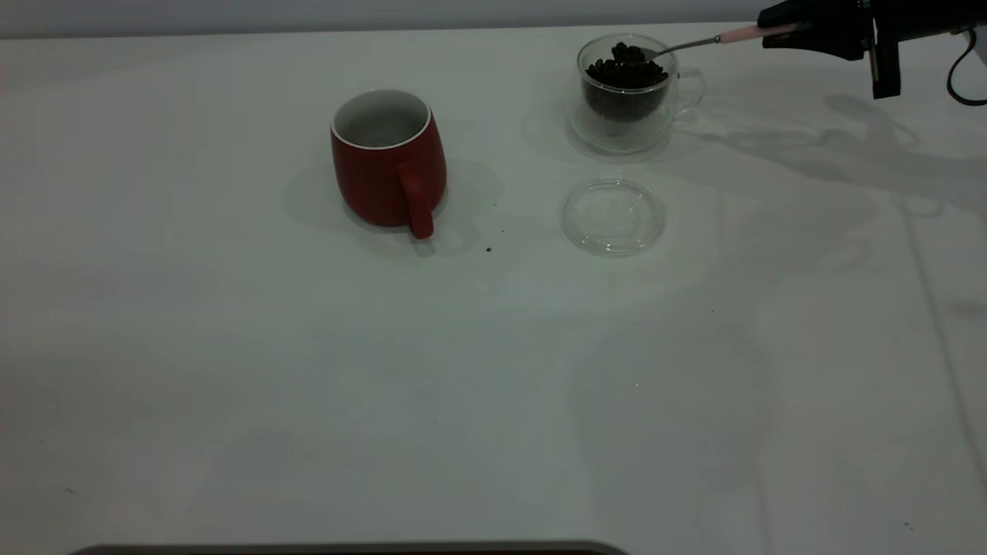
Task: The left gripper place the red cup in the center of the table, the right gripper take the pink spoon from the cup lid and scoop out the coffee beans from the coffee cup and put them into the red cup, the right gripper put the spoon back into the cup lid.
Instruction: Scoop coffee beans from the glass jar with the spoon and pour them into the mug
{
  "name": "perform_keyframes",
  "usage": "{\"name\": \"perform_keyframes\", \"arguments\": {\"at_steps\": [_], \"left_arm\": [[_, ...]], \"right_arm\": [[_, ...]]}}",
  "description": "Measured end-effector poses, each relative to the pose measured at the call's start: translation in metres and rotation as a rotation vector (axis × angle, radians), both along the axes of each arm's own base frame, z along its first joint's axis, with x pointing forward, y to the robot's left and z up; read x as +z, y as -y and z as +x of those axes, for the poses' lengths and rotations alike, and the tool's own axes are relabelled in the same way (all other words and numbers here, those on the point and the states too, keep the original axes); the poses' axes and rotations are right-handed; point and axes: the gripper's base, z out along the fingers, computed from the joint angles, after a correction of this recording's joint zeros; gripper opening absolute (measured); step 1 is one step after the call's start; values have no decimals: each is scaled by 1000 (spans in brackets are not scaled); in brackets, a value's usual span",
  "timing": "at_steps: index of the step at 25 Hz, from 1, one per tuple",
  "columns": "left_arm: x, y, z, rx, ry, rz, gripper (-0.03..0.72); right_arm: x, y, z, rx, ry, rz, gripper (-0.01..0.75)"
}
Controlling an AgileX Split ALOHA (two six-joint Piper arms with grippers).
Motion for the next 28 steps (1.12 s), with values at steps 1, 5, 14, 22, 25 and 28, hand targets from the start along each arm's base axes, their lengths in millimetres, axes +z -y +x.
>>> {"name": "perform_keyframes", "arguments": {"at_steps": [1,5,14,22,25,28], "left_arm": [[0,0,0,0,0,0,588],[0,0,0,1,0,-1,588],[0,0,0,2,0,-2,588],[0,0,0,2,0,-2,588],[0,0,0,2,0,-2,588],[0,0,0,2,0,-2,588]], "right_arm": [[0,0,0,4,6,16,111],[-1,1,0,5,40,51,111],[1,0,1,5,80,56,111],[4,-50,2,104,85,62,111],[8,-74,1,149,86,68,111],[9,-98,-2,198,82,74,111]]}}
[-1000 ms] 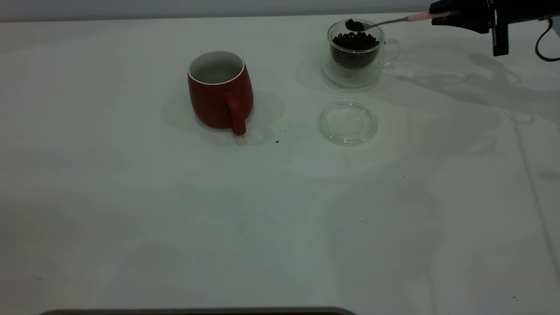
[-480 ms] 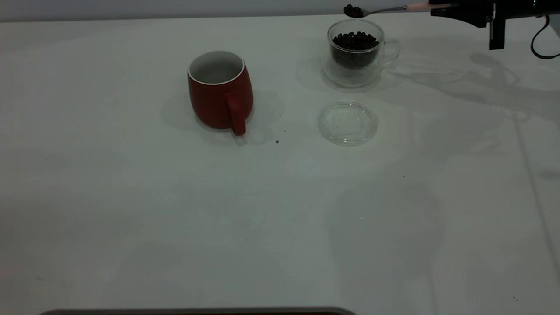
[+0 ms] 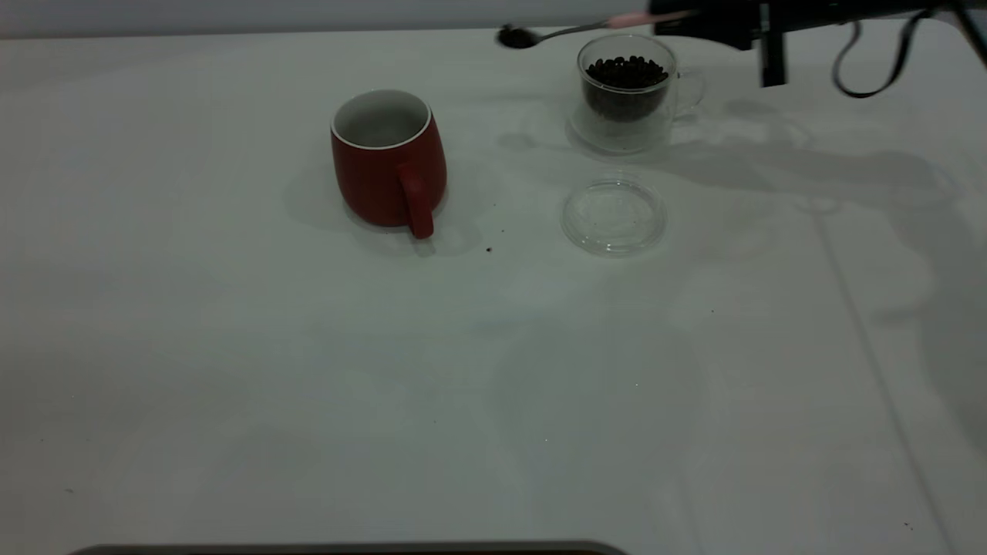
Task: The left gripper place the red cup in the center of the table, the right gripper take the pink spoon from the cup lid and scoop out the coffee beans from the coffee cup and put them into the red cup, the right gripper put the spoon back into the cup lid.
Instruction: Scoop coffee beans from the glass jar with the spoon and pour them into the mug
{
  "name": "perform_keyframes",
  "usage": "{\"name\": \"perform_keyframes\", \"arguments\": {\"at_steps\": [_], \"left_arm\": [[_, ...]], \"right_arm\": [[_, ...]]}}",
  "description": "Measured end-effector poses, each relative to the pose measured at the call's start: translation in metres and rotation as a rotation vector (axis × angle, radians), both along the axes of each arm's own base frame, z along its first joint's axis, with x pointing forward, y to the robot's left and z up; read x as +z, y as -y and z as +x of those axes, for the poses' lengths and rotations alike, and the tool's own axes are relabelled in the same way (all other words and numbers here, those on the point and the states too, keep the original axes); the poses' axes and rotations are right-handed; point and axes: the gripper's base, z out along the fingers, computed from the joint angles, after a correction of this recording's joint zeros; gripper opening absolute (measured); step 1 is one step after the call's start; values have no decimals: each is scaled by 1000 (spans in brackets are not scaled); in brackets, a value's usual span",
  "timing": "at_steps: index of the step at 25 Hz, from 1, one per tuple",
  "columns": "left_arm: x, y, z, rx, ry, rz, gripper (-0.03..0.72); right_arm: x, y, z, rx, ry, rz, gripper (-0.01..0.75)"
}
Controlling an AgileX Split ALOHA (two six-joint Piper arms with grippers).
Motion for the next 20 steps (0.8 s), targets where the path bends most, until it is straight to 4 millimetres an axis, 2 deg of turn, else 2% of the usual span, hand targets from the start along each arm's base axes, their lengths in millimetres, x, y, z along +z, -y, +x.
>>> {"name": "perform_keyframes", "arguments": {"at_steps": [10,15,20], "left_arm": [[0,0,0,-1,0,1,588],[0,0,0,-2,0,2,588],[0,0,0,-2,0,2,588]], "right_arm": [[1,-64,-14,128,-2,8,111],[2,-77,-18,147,-2,19,111],[-3,-84,-15,133,83,-59,111]]}}
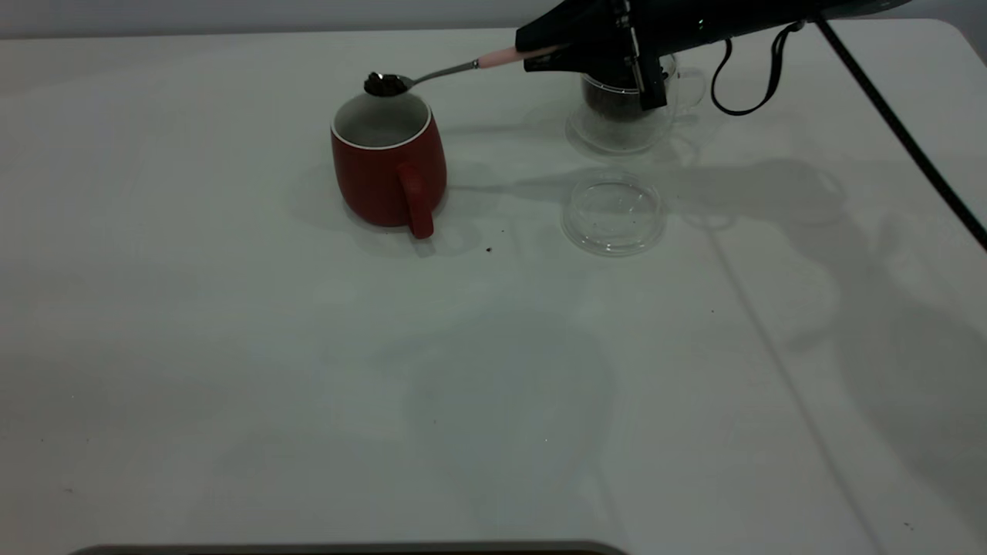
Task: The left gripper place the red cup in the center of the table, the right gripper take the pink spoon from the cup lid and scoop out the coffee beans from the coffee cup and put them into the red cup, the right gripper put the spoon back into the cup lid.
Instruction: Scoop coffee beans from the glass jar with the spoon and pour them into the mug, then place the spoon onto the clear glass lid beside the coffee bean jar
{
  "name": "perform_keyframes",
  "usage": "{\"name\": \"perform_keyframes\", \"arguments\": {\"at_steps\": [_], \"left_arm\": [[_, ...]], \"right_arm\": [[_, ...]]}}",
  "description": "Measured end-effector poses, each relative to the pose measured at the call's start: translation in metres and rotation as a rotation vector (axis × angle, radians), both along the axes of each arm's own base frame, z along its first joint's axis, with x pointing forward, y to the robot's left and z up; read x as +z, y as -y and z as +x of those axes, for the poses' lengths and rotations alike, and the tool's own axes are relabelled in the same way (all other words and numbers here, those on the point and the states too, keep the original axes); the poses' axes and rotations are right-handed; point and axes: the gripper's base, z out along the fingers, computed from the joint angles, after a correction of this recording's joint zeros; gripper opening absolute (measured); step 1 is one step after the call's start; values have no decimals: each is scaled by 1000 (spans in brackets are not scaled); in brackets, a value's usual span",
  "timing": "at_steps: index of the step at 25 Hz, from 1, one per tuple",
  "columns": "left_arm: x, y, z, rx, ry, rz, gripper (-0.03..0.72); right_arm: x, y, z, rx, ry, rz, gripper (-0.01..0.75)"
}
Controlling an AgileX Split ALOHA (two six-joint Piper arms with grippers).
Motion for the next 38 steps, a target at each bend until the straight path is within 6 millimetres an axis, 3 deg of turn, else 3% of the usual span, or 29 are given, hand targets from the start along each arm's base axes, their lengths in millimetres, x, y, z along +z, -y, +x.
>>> {"name": "perform_keyframes", "arguments": {"at_steps": [5,10,14,18,22,26,30,34,38], "left_arm": [[0,0,0,0,0,0,588],[0,0,0,0,0,0,588],[0,0,0,0,0,0,588],[0,0,0,0,0,0,588],[0,0,0,0,0,0,588],[0,0,0,0,0,0,588],[0,0,0,3,-1,-3,588],[0,0,0,2,0,-2,588],[0,0,0,2,0,-2,588]], "right_arm": [[-3,-4,5,36,268,-103,111],[-1,-6,4,185,613,-144,111],[1,-7,2,224,676,-125,111],[3,-4,-1,223,594,-82,111],[13,15,-3,241,410,-71,111],[38,37,-7,244,264,-150,111],[62,57,-24,191,173,-146,111],[50,83,-54,37,56,-120,111],[16,108,-88,-153,-49,-121,111]]}}
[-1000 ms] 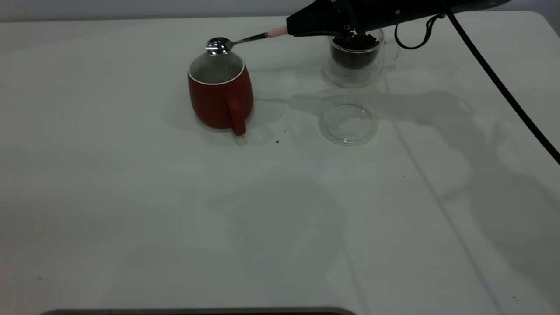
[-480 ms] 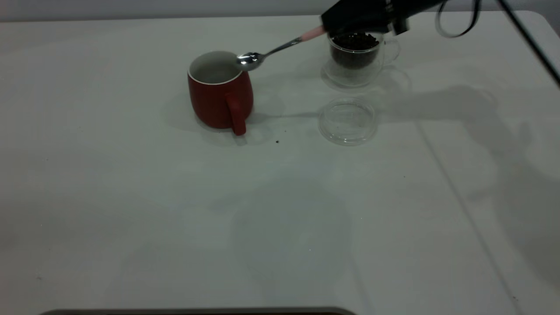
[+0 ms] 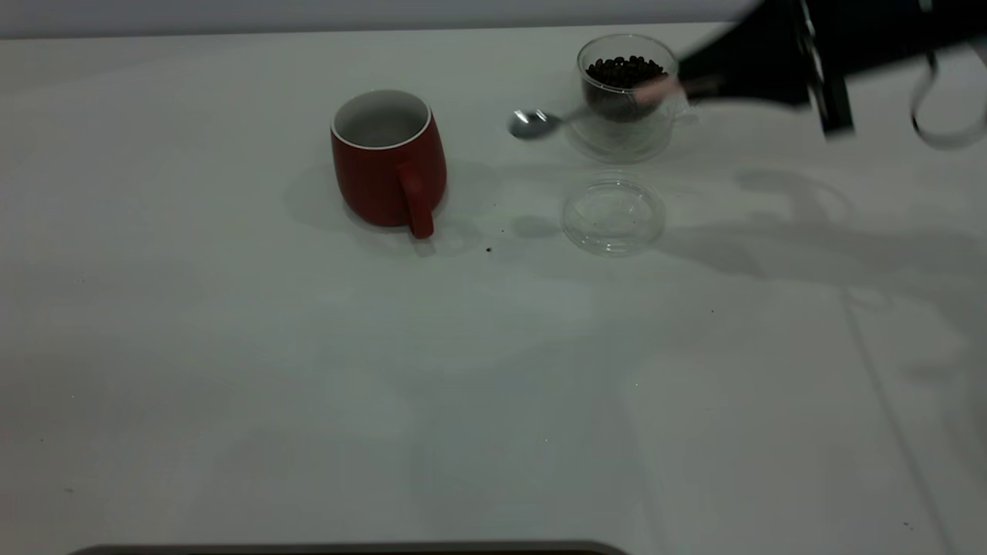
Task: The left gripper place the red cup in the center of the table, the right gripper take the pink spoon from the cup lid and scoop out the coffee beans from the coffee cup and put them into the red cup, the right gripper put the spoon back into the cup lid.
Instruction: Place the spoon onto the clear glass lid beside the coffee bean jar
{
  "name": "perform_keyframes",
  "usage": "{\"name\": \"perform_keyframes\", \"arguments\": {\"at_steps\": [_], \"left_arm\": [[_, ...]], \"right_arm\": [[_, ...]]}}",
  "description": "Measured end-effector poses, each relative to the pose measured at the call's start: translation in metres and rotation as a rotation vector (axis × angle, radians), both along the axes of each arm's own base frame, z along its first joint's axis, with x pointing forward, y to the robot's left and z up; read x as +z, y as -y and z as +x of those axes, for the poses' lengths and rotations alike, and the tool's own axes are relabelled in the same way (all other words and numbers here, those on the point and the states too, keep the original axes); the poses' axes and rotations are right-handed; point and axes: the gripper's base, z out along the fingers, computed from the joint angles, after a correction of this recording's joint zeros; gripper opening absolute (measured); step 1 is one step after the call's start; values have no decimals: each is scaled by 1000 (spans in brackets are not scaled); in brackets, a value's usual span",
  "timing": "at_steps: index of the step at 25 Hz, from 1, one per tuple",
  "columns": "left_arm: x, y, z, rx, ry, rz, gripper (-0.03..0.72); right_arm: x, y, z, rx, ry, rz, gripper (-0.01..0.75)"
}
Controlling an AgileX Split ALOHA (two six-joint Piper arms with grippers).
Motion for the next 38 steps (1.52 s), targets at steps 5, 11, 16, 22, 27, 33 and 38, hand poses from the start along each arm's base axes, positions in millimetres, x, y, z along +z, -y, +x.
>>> {"name": "perform_keyframes", "arguments": {"at_steps": [5,11,16,22,27,33,38], "left_arm": [[0,0,0,0,0,0,588],[0,0,0,0,0,0,588],[0,0,0,0,0,0,588],[0,0,0,-1,0,1,588],[0,0,0,-2,0,2,588],[0,0,0,-2,0,2,588],[0,0,0,-2,0,2,588]], "right_arm": [[-24,22,-12,-128,-16,-2,111],[-61,36,-10,-184,-78,23,111],[-80,35,-10,-194,-98,48,111],[-95,35,-15,-206,-123,55,111],[-98,35,-16,-210,-121,53,111],[-97,28,-15,-199,-104,48,111],[-98,23,-15,-179,-91,40,111]]}}
